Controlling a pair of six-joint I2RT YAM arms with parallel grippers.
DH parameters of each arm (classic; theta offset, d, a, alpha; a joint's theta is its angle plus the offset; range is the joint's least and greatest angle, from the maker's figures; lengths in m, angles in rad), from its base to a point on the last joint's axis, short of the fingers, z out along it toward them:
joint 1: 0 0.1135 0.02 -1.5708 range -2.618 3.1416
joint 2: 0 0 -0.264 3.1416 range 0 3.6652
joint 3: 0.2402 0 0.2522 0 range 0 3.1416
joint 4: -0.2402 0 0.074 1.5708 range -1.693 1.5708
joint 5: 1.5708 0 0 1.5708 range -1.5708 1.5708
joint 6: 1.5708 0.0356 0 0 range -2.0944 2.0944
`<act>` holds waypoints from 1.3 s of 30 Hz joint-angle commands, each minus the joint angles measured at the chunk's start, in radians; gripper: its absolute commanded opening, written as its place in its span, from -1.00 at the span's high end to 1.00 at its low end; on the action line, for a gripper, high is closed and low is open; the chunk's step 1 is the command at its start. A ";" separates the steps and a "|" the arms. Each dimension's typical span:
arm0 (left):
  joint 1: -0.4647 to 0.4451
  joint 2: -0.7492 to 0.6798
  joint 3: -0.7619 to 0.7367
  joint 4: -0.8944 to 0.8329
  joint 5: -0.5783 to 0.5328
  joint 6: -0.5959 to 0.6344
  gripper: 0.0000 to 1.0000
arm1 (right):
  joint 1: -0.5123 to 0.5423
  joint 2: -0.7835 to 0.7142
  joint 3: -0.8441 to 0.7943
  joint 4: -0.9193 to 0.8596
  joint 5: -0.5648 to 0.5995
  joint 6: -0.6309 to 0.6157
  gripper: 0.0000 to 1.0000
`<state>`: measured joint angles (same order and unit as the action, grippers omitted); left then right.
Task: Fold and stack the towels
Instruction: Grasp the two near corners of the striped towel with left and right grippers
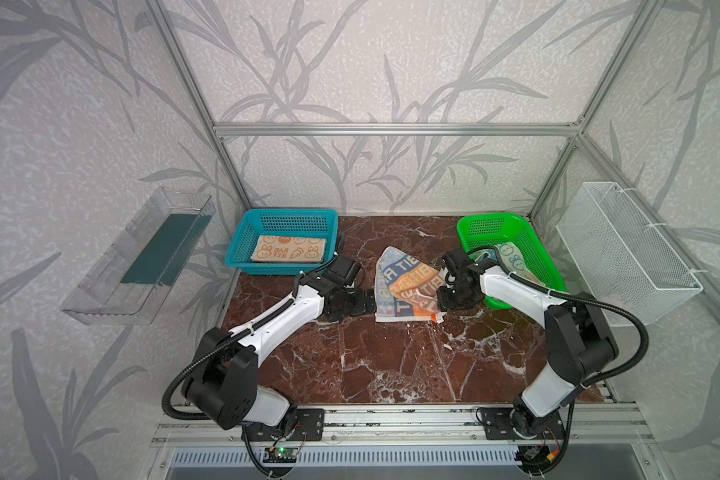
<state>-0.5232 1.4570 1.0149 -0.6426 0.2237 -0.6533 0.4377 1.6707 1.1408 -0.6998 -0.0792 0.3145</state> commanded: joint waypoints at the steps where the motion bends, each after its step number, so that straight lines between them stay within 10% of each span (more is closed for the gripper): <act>1: -0.020 0.021 0.030 -0.020 -0.029 0.004 -0.98 | 0.006 -0.001 -0.008 -0.015 -0.011 -0.044 -0.08; 18: -0.087 0.207 0.128 -0.078 -0.079 0.086 -0.67 | 0.023 0.075 -0.021 0.013 -0.051 -0.038 0.99; 39: -0.148 0.507 0.305 -0.128 -0.196 0.167 0.03 | 0.013 0.068 -0.054 0.048 -0.109 -0.036 1.00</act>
<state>-0.6609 1.9343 1.2949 -0.7460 0.0628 -0.4984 0.4568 1.7416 1.1007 -0.6556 -0.1673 0.2790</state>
